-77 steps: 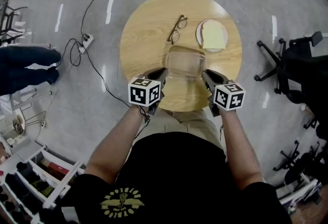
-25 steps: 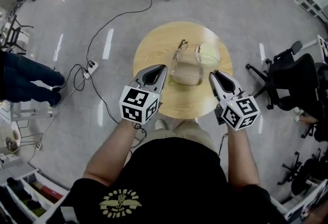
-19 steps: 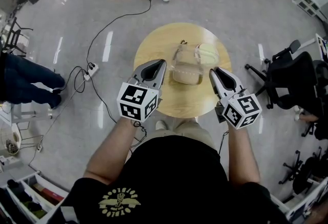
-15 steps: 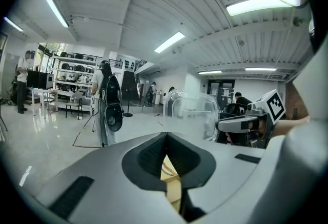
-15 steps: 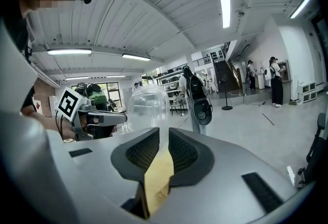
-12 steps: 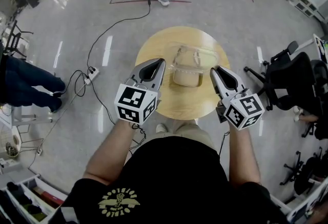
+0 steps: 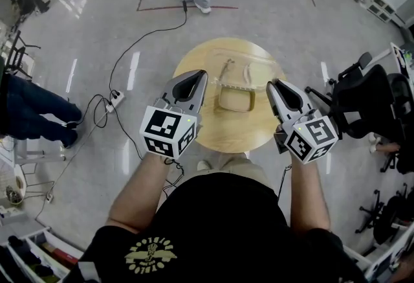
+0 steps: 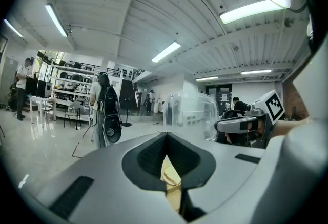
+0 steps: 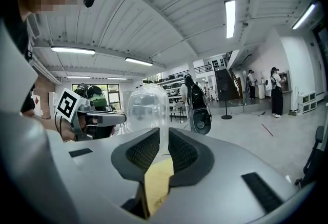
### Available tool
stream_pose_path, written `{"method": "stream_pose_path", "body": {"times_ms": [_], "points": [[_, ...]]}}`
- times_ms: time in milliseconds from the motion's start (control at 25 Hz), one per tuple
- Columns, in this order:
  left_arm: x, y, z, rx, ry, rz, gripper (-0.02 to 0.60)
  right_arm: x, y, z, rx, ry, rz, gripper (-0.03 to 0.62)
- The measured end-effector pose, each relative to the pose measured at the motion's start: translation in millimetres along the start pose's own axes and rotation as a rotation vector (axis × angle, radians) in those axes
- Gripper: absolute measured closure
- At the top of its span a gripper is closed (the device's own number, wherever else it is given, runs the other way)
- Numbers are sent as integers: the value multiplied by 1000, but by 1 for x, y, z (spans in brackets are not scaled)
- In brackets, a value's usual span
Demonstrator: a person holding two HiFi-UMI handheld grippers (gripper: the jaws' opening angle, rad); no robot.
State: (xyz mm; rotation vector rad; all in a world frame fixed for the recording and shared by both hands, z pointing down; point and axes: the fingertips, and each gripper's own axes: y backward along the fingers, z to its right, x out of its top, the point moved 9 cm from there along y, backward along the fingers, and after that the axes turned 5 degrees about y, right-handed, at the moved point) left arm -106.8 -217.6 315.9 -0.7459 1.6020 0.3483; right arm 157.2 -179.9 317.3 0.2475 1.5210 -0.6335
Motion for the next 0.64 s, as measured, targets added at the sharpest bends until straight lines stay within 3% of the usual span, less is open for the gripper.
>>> {"method": "stream_pose_path", "body": {"times_ms": [640], "points": [[8, 12, -1, -8, -13, 10, 565, 8, 4, -12, -3, 9, 10, 525]]}}
